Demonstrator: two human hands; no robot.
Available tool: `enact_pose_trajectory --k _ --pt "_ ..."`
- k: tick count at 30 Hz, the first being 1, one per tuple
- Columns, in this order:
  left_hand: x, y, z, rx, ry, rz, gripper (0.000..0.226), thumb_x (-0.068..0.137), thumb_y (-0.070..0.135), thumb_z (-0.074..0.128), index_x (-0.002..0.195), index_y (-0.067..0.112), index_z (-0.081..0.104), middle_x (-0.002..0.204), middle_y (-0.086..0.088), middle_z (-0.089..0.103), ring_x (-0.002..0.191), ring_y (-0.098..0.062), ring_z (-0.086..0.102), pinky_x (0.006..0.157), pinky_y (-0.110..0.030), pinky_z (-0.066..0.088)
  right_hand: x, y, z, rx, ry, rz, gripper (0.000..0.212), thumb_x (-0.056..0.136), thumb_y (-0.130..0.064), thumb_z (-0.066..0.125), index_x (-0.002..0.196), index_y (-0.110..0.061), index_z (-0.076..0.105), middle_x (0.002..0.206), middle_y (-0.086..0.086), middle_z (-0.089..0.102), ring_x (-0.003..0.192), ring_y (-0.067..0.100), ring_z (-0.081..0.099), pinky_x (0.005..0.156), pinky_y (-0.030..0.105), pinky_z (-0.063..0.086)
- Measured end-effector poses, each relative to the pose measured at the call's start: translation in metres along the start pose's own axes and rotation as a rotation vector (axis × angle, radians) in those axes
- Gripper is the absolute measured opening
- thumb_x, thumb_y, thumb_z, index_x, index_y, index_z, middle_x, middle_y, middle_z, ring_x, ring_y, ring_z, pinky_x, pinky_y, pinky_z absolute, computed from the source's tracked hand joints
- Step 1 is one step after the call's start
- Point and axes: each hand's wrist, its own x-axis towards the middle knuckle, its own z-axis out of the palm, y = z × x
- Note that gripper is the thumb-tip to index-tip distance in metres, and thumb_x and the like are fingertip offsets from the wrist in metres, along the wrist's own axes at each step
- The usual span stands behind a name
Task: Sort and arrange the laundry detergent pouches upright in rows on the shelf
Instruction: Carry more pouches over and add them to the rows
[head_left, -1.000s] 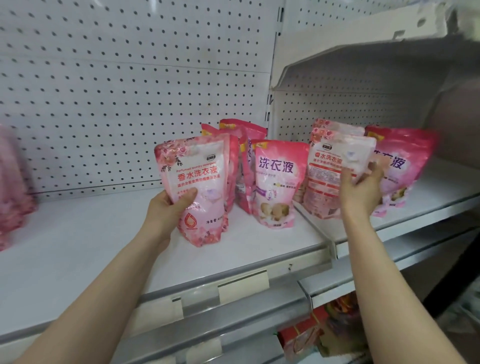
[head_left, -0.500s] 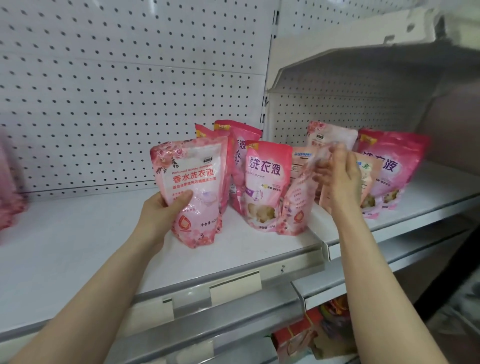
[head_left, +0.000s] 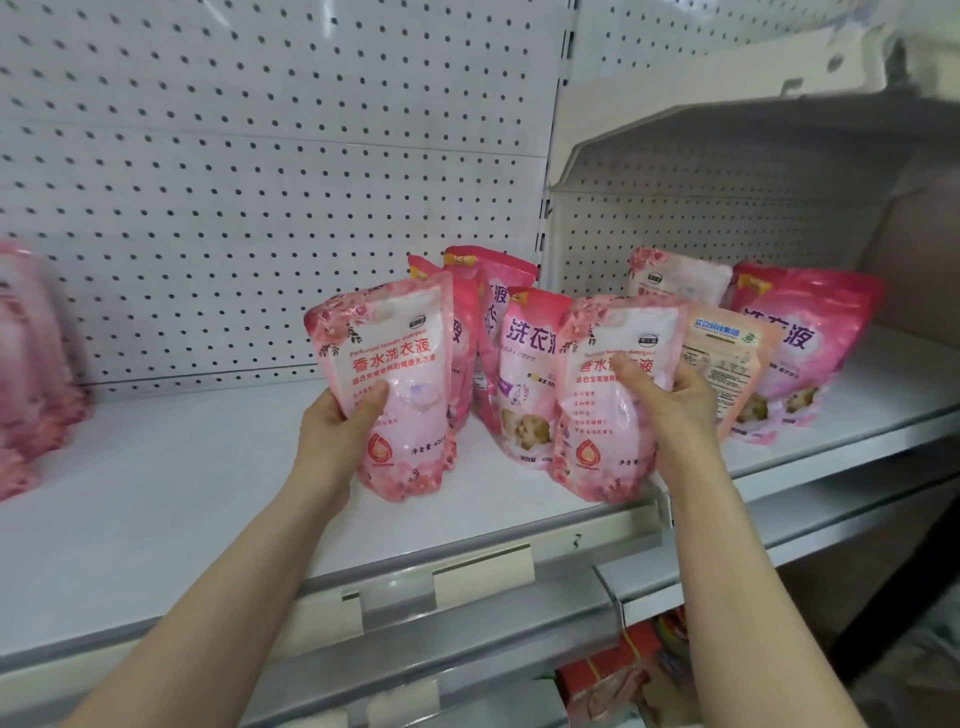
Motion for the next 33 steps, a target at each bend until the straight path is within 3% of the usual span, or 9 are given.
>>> enact_pose_trajectory --k 2,5,8,13,18,22,26,30,33 --pt "-0.006 0.003 -0.004 -0.047 0.023 -0.005 0.013 0.092 0.021 0.061 0.104 0.019 0.066 0.097 0.000 0.073 0.085 -0.017 0.071 0.068 -0.031 0.057 -0.016 -0.007 0.003 0.006 0.059 -0.071 0.027 0.075 -0.017 0.084 0.100 -0.019 0.072 0.096 -0.002 0.078 0.087 0.016 0.075 0.069 0.032 0.061" --pt "-0.018 0.014 -0.015 -0.109 0.018 -0.001 0.018 0.092 0.021 0.061 0.109 0.016 0.066 0.106 -0.005 0.072 0.096 -0.023 0.070 0.082 -0.039 0.056 -0.044 -0.024 0.011 0.007 0.134 -0.183 0.026 0.077 -0.014 0.083 0.099 -0.020 0.072 0.098 -0.002 0.077 0.088 0.014 0.075 0.068 0.031 0.061" --pt "-0.032 0.029 -0.035 -0.147 0.014 0.005 0.015 0.093 0.021 0.060 0.106 0.017 0.065 0.108 -0.005 0.072 0.098 -0.023 0.070 0.082 -0.039 0.056 -0.073 -0.042 0.026 0.058 0.156 -0.225 0.025 0.078 -0.014 0.082 0.099 -0.019 0.071 0.098 -0.002 0.077 0.086 0.012 0.075 0.065 0.027 0.060" --pt "-0.063 0.048 -0.095 -0.137 0.027 0.008 0.026 0.093 0.021 0.058 0.114 0.008 0.062 0.107 -0.010 0.072 0.084 -0.024 0.069 0.051 -0.022 0.052 -0.119 -0.045 0.078 0.214 0.075 -0.131 0.016 0.082 -0.013 0.078 0.098 -0.016 0.073 0.094 0.004 0.078 0.084 0.020 0.074 0.068 0.036 0.060" --pt "-0.092 0.068 -0.182 -0.102 0.049 -0.004 0.020 0.092 0.017 0.058 0.110 0.013 0.065 0.105 -0.005 0.074 0.095 -0.022 0.071 0.077 -0.035 0.059 -0.170 -0.040 0.153 0.170 -0.120 -0.091 0.021 0.087 -0.016 0.073 0.108 -0.017 0.070 0.099 0.003 0.077 0.089 0.021 0.075 0.070 0.036 0.061" --pt "-0.111 0.080 -0.262 -0.059 0.165 -0.003 0.017 0.092 0.021 0.059 0.106 0.016 0.066 0.102 -0.005 0.075 0.089 -0.024 0.072 0.072 -0.039 0.058 -0.205 -0.036 0.223 0.147 -0.274 -0.089 0.016 0.086 -0.016 0.075 0.101 -0.018 0.071 0.101 0.007 0.076 0.094 0.028 0.073 0.076 0.047 0.061" --pt "-0.128 0.090 -0.333 -0.060 0.274 0.016 0.019 0.090 0.022 0.059 0.108 0.016 0.066 0.103 -0.004 0.074 0.092 -0.024 0.071 0.071 -0.035 0.057 -0.228 -0.033 0.292 0.136 -0.369 -0.003 0.012 0.083 -0.014 0.077 0.093 -0.013 0.071 0.095 0.010 0.077 0.088 0.031 0.074 0.077 0.058 0.059" --pt "-0.135 0.099 -0.385 -0.075 0.343 -0.002 0.025 0.091 0.021 0.059 0.113 0.012 0.065 0.108 -0.008 0.072 0.098 -0.027 0.069 0.079 -0.040 0.054 -0.251 -0.027 0.361 0.152 -0.443 0.069 0.018 0.084 -0.009 0.075 0.099 -0.003 0.069 0.095 0.014 0.076 0.085 0.031 0.075 0.077 0.053 0.060" --pt "-0.134 0.105 -0.405 -0.081 0.371 -0.010 0.024 0.091 0.021 0.060 0.112 0.012 0.064 0.104 -0.006 0.073 0.093 -0.026 0.070 0.066 -0.034 0.056 -0.264 -0.019 0.407 0.157 -0.477 0.101 0.012 0.084 -0.008 0.075 0.093 -0.010 0.068 0.094 0.014 0.076 0.086 0.030 0.074 0.076 0.052 0.061"
